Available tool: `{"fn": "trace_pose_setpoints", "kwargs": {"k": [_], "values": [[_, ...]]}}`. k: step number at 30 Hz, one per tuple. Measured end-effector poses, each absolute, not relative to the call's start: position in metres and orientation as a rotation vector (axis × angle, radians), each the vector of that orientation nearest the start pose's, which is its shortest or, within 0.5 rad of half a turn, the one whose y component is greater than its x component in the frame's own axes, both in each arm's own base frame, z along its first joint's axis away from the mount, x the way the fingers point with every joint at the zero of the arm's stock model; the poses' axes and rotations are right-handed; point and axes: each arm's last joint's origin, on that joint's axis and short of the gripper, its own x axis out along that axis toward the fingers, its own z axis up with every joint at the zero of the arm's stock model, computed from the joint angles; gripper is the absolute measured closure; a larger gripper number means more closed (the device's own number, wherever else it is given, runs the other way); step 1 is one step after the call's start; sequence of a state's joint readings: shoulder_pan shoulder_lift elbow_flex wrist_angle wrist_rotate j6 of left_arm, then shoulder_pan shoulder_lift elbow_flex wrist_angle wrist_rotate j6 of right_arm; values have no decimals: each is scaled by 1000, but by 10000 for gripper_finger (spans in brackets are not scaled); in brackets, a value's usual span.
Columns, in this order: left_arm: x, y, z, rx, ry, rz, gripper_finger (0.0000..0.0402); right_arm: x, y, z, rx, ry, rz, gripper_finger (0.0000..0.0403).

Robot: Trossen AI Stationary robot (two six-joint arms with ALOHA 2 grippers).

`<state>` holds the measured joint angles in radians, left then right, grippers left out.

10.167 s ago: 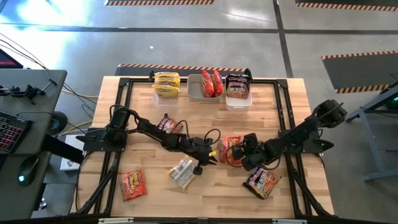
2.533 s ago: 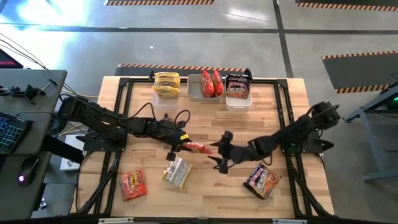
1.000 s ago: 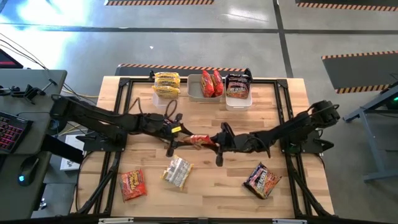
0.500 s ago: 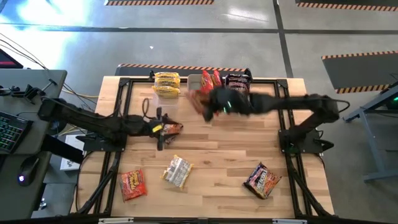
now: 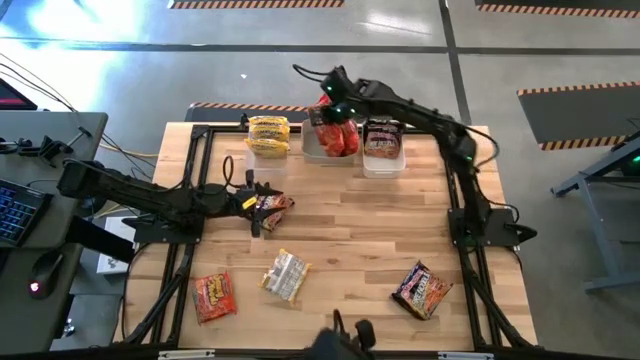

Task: Sort Maruchan noodles
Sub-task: Put the top orange noodle pack into the gray bin

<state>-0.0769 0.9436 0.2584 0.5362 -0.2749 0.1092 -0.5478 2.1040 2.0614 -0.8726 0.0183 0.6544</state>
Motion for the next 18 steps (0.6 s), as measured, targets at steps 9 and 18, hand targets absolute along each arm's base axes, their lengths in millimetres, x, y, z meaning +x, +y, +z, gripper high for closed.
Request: {"fn": "trace_pose_setpoints", "kwargs": {"k": [9, 18], "values": [[187, -7, 194, 132, 158, 190, 213, 417, -258, 276, 921, 817, -949, 356], [187, -7, 193, 110, 172, 189, 213, 419, -256, 259, 937, 831, -1024, 356]]}}
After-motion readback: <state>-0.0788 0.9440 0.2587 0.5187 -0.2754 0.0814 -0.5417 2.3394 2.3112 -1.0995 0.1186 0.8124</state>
